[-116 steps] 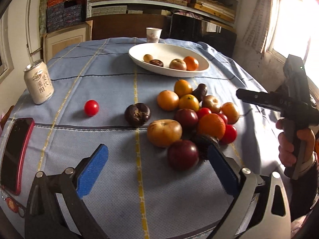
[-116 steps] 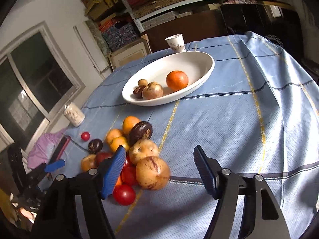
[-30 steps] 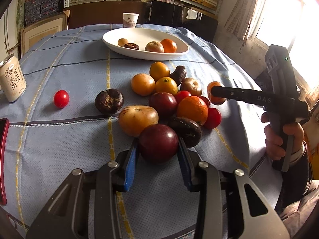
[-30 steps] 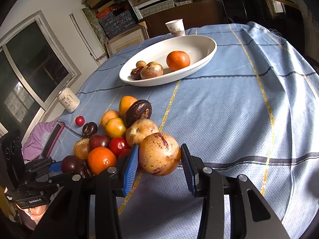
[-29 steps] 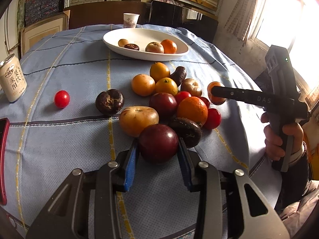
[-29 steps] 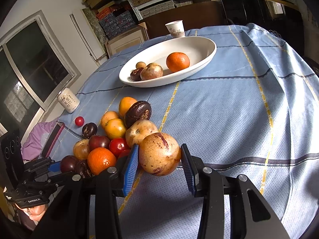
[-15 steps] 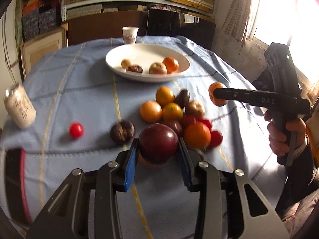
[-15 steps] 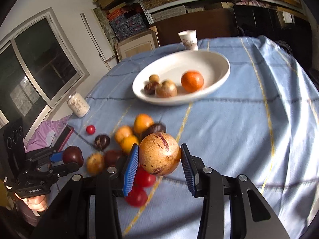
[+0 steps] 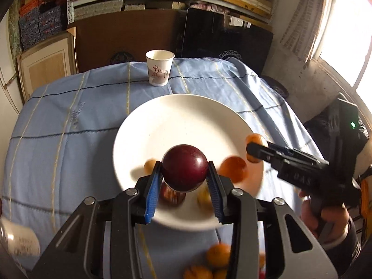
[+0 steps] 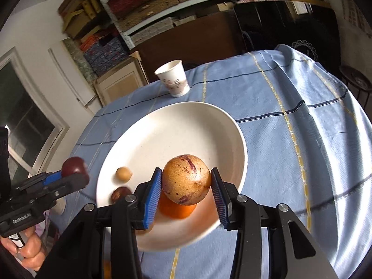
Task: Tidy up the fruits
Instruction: 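Carry both fruits to the white plate and open both grippers to release, then move both grippers back toward the remaining fruit pile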
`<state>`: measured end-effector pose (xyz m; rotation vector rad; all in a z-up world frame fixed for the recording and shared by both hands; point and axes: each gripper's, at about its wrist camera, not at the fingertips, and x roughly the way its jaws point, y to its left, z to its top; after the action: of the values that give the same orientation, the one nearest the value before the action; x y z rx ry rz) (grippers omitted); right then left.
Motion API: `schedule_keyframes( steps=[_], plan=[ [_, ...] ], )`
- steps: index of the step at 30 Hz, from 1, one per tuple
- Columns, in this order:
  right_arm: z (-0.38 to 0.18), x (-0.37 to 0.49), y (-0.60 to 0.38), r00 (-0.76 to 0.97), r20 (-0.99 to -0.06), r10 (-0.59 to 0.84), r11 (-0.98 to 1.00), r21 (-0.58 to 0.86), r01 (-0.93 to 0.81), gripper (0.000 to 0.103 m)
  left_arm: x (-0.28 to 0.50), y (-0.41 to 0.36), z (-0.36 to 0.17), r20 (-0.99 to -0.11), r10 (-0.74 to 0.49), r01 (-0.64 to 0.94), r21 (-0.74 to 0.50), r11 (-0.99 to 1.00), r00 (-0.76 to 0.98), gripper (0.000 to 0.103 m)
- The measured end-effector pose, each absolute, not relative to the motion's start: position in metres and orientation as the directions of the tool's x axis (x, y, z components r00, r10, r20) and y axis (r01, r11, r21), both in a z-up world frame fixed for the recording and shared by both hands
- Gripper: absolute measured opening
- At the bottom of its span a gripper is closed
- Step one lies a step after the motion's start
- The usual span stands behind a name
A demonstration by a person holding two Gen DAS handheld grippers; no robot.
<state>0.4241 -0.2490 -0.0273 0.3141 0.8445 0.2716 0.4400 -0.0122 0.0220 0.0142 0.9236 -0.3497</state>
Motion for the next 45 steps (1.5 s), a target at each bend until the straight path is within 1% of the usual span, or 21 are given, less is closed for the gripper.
schedule_keyframes(
  steps=[5, 8, 12, 13, 14, 15, 16, 17, 18, 19, 20, 21, 22, 23, 26, 28, 31, 35, 40, 43, 45],
  plan=[
    [-0.047, 0.451, -0.252, 0.61, -0.721, 0.33, 0.925, 0.376, -0.055, 0.043, 0.488, -0.03, -0.012, -0.835, -0.27, 0.274, -0.15, 0.95, 0.48, 0.038],
    [-0.053, 0.457, -0.25, 0.602, -0.728, 0.328, 0.928, 0.369, -0.059, 0.044, 0.501, -0.037, -0.029, -0.857, -0.243, 0.271, -0.126, 0.954, 0.455, 0.038],
    [-0.055, 0.462, -0.248, 0.603, -0.728, 0.328, 0.93, 0.361, -0.07, 0.045, 0.511, -0.038, -0.043, -0.871, -0.246, 0.263, -0.141, 0.954, 0.426, 0.038],
    [-0.053, 0.462, -0.248, 0.606, -0.722, 0.333, 0.928, 0.364, -0.076, 0.047, 0.513, -0.038, -0.044, -0.874, -0.249, 0.261, -0.147, 0.954, 0.418, 0.039],
    [-0.051, 0.461, -0.249, 0.61, -0.716, 0.341, 0.925, 0.371, -0.082, 0.052, 0.513, -0.037, -0.044, -0.876, -0.246, 0.259, -0.146, 0.955, 0.415, 0.045],
    [-0.047, 0.458, -0.25, 0.616, -0.709, 0.343, 0.923, 0.376, -0.08, 0.054, 0.512, -0.036, -0.042, -0.873, -0.242, 0.254, -0.141, 0.957, 0.424, 0.051],
    [-0.041, 0.454, -0.252, 0.629, -0.697, 0.345, 0.921, 0.38, -0.083, 0.054, 0.508, -0.034, -0.036, -0.86, -0.234, 0.247, -0.131, 0.96, 0.453, 0.061],
    [-0.035, 0.448, -0.254, 0.64, -0.687, 0.344, 0.921, 0.378, -0.089, 0.055, 0.504, -0.031, -0.028, -0.845, -0.228, 0.242, -0.121, 0.963, 0.483, 0.066],
    [-0.028, 0.441, -0.255, 0.651, -0.678, 0.342, 0.923, 0.373, -0.096, 0.055, 0.497, -0.028, -0.018, -0.83, -0.225, 0.241, -0.113, 0.964, 0.51, 0.068],
    [-0.02, 0.431, -0.257, 0.666, -0.664, 0.341, 0.925, 0.365, -0.11, 0.056, 0.488, -0.024, -0.006, -0.813, -0.223, 0.239, -0.106, 0.965, 0.537, 0.073],
    [-0.014, 0.423, -0.258, 0.678, -0.653, 0.337, 0.927, 0.355, -0.119, 0.058, 0.477, -0.018, 0.005, -0.795, -0.22, 0.233, -0.102, 0.967, 0.566, 0.081],
    [-0.008, 0.411, -0.259, 0.694, -0.639, 0.332, 0.93, 0.344, -0.128, 0.061, 0.465, -0.012, 0.016, -0.775, -0.219, 0.225, -0.102, 0.969, 0.593, 0.086],
    [-0.003, 0.403, -0.26, 0.704, -0.629, 0.329, 0.932, 0.336, -0.136, 0.061, 0.448, -0.005, 0.027, -0.747, -0.213, 0.211, -0.099, 0.973, 0.63, 0.093],
    [0.002, 0.39, -0.261, 0.72, -0.618, 0.316, 0.939, 0.315, -0.142, 0.062, 0.431, 0.001, 0.035, -0.722, -0.193, 0.192, -0.085, 0.978, 0.664, 0.096],
    [0.009, 0.358, -0.255, 0.751, -0.602, 0.272, 0.96, 0.23, -0.163, 0.068, 0.379, 0.016, 0.045, -0.667, -0.165, 0.166, -0.063, 0.984, 0.727, 0.098],
    [0.007, 0.335, -0.248, 0.76, -0.597, 0.257, 0.966, 0.189, -0.178, 0.072, 0.347, 0.024, 0.045, -0.643, -0.167, 0.158, -0.072, 0.985, 0.748, 0.098],
    [0.0, 0.311, -0.239, 0.743, -0.604, 0.288, 0.958, 0.195, -0.213, 0.074, 0.3, 0.036, 0.035, -0.615, -0.158, 0.139, -0.08, 0.987, 0.772, 0.098],
    [-0.016, 0.28, -0.228, 0.724, -0.623, 0.297, 0.955, 0.181, -0.236, 0.077, 0.256, 0.049, 0.011, -0.616, -0.106, 0.093, -0.053, 0.994, 0.78, 0.098],
    [-0.03, 0.267, -0.218, 0.688, -0.659, 0.306, 0.95, 0.168, -0.261, 0.078, 0.234, 0.066, -0.011, -0.642, -0.135, 0.095, -0.096, 0.991, 0.755, 0.098],
    [-0.031, 0.26, -0.218, 0.688, -0.657, 0.309, 0.949, 0.166, -0.267, 0.078, 0.228, 0.072, -0.02, -0.633, -0.106, 0.08, -0.07, 0.994, 0.767, 0.098],
    [-0.033, 0.255, -0.221, 0.688, -0.651, 0.32, 0.946, 0.178, -0.271, 0.078, 0.224, 0.074, -0.022, -0.632, -0.075, 0.076, -0.025, 0.997, 0.771, 0.098]
  ],
)
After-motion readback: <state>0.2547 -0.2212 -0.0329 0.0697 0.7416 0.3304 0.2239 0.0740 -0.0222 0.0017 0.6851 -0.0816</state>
